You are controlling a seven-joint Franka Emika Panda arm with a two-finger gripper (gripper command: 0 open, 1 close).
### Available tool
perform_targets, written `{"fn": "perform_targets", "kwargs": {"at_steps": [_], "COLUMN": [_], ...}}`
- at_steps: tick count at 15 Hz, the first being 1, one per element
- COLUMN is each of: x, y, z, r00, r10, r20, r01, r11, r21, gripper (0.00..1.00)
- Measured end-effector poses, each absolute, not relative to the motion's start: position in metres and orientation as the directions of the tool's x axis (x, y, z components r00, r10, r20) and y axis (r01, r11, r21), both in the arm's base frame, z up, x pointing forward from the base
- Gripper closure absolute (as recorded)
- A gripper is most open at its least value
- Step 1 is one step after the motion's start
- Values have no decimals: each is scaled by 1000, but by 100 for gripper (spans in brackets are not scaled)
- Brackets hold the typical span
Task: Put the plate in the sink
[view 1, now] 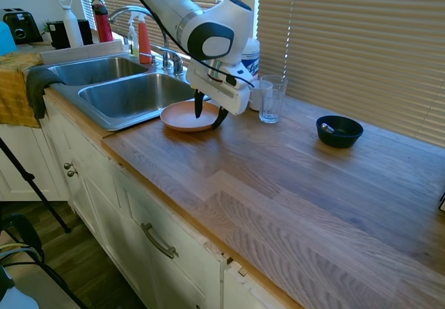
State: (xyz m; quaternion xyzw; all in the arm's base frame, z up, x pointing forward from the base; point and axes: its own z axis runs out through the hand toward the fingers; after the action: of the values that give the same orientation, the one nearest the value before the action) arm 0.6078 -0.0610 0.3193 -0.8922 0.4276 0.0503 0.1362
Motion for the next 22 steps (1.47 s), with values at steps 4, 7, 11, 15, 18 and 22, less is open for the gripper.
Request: {"fn": "perform_targets", "kwargs": {"at_steps": [4, 7, 11, 15, 18, 22], "x": [608, 610, 612, 610, 606, 601], "y": [-61, -61, -69, -78, -86, -99], "z": [314, 312, 308, 308, 305, 305], "r00": [628, 634, 633, 643, 661, 681], "r10": [-748, -738, -734, -715, -687, -651], "r20": [-217, -230, -247, -272, -301, -334], "r01": [-778, -773, -774, -765, -750, -732], "r11": [-595, -601, -594, -590, -596, -603], "r21": [-202, -204, -220, -258, -286, -318], "gripper": [100, 100, 100, 100, 100, 100]}}
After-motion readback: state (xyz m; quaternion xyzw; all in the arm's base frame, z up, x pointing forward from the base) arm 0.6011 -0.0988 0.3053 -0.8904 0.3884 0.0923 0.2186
